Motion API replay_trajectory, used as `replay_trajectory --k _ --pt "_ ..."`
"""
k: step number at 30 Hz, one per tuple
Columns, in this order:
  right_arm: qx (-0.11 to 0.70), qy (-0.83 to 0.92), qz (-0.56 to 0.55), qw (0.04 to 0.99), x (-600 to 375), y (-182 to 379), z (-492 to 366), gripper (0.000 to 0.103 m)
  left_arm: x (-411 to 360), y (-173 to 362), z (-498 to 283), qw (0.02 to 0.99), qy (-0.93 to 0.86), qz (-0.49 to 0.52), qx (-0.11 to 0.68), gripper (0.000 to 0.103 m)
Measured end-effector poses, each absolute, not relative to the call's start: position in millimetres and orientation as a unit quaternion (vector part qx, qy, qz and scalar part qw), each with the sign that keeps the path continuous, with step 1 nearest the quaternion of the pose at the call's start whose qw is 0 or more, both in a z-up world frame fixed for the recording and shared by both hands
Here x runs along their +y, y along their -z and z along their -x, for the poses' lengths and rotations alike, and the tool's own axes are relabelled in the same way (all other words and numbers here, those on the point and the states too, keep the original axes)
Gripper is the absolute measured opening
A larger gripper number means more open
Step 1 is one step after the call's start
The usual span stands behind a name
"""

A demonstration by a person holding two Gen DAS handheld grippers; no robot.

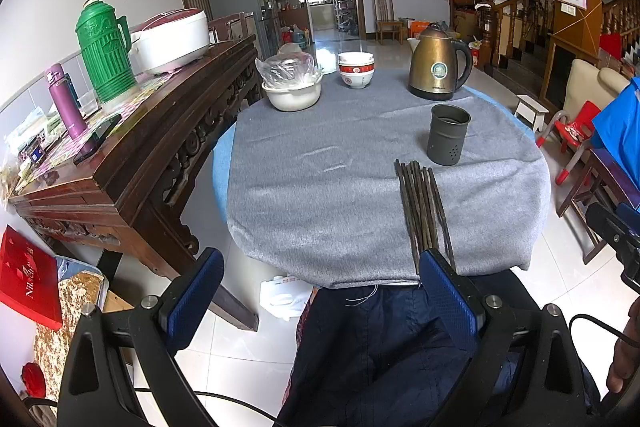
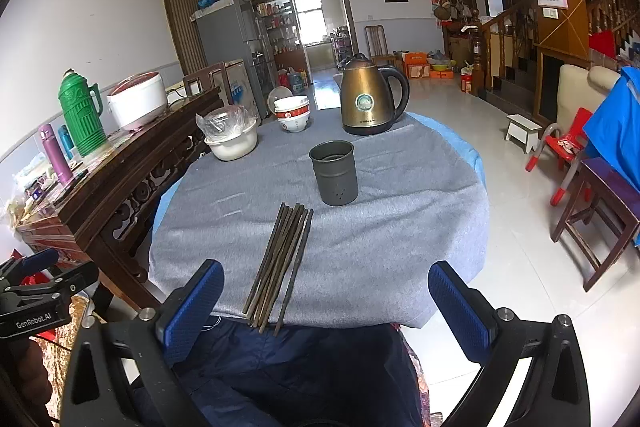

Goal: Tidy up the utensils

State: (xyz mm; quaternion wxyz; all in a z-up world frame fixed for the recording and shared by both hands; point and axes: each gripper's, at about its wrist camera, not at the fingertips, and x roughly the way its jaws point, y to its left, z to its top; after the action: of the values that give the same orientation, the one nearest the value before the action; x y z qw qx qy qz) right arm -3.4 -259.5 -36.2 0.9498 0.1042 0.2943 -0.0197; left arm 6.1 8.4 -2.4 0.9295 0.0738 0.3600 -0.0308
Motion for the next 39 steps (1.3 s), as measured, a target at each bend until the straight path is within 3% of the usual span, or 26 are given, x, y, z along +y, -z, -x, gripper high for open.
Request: replay_trajectory --k 13,20,23,25,27,31,36,39 --pt "0.296 0.009 -0.089 0.951 -258.7 38.0 -19.5 0.103 9.7 8.6 -35.2 0.927 0.027 -0.057 0.369 0.098" --pt "0.338 -0.026 -0.13 0.932 -273.0 73.3 -87.6 0.103 1.5 54.3 -109.1 0.891 0.061 -0.022 0.449 0.098" --pt "0.367 -0.049 -0.154 0.916 -277.2 97.1 -119.4 0.091 -5.2 79.6 -136.7 0.874 0.067 -0.009 0.481 0.091" --pt "0.398 -0.059 -0.157 0.902 -276.7 115.4 -146.1 0.07 -12.7 92.2 -149.5 0.864 0.078 -0.008 0.498 0.083" --pt "0.419 -0.071 -0.164 0.89 -274.9 129.2 -166.3 0.055 -24.5 103.7 -165.4 0.855 0.095 -0.013 0.509 0.075" --pt "0.453 -0.088 -0.186 0.867 -271.9 155.4 -211.6 0.043 -39.2 118.7 -196.8 0.837 0.125 -0.003 0.532 0.061" --pt "0.476 -0.099 -0.219 0.846 -273.1 173.8 -252.5 0.038 -51.3 139.9 -235.4 0.806 0.153 0.025 0.572 0.037" --pt "0.486 -0.102 -0.235 0.835 -275.0 182.3 -270.2 0.031 -59.0 149.5 -249.2 0.788 0.175 0.043 0.589 0.032"
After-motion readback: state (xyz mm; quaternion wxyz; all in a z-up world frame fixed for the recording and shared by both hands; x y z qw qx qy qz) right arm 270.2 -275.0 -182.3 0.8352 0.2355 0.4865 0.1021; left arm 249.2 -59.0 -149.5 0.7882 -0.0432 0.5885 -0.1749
